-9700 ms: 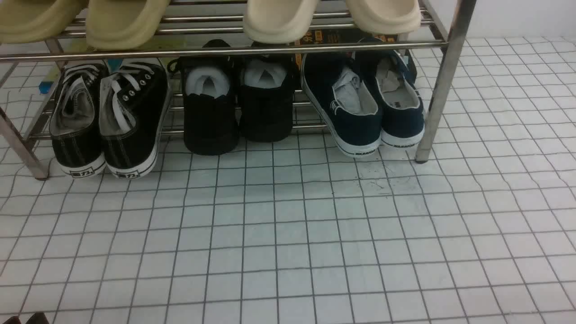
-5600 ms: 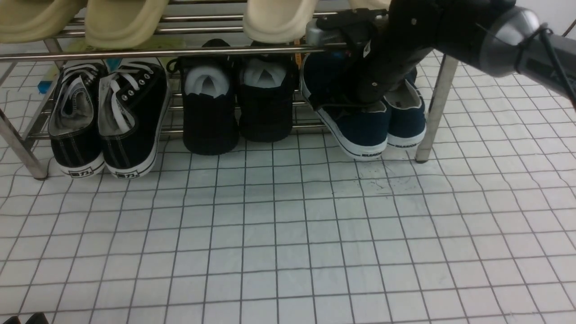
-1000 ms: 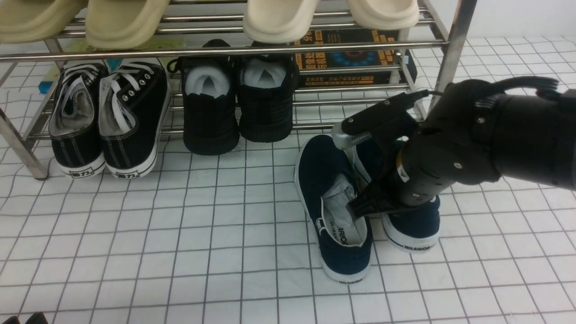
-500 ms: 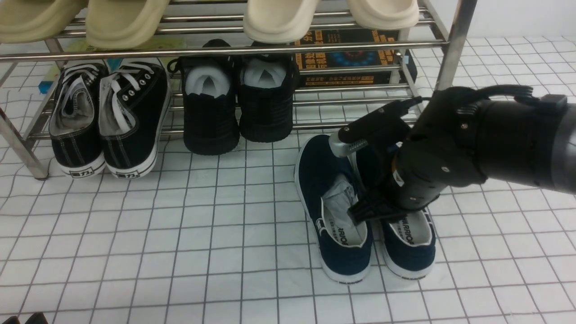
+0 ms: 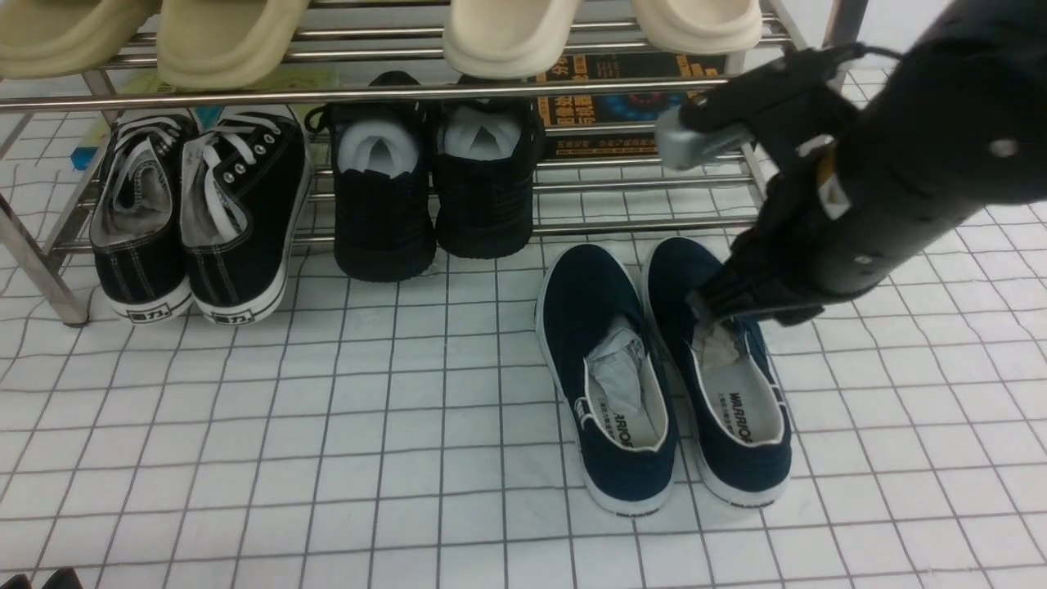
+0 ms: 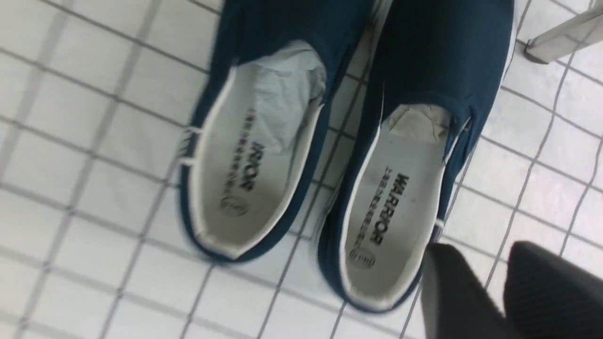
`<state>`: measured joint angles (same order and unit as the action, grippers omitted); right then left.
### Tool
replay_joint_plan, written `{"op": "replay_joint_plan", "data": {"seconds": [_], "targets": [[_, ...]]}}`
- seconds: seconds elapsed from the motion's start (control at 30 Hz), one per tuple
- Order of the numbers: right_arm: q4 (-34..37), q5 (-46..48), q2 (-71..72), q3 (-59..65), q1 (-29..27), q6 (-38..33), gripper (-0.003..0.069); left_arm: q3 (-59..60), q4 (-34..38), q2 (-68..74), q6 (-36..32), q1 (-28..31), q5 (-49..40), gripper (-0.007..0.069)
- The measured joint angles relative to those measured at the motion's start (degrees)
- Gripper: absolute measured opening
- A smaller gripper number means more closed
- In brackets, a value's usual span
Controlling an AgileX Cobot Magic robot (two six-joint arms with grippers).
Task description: Take the shoes off the shelf with your hand from the white checkered tablecloth.
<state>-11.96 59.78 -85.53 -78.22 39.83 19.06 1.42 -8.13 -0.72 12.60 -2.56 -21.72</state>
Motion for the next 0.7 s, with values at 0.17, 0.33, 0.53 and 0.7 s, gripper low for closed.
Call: {"op": "replay_joint_plan", "data": {"seconds": [0.17, 0.33, 0.53, 0.7], "targets": [[3.87, 3.31, 11.98, 0.00, 0.00, -3.79, 0.0067, 0.00, -0.16, 0.00, 0.00, 0.00, 0.00, 0.0240], [8.11, 6.15, 25.98, 0.00, 0.00, -5.28, -0.0004, 0.00, -0.16, 0.00, 0.00, 0.00, -0.02, 0.0240], [9.39, 5.84, 39.97, 1.57, 0.00, -7.25, -0.0010, 0.00, -0.24, 0.00, 0.00, 0.00, -0.02, 0.0240], [9.39, -1.08, 49.18, 11.42, 0.00, -7.42, -0.0010, 0.00, -0.35, 0.00, 0.00, 0.00, -0.02, 0.0240]]}}
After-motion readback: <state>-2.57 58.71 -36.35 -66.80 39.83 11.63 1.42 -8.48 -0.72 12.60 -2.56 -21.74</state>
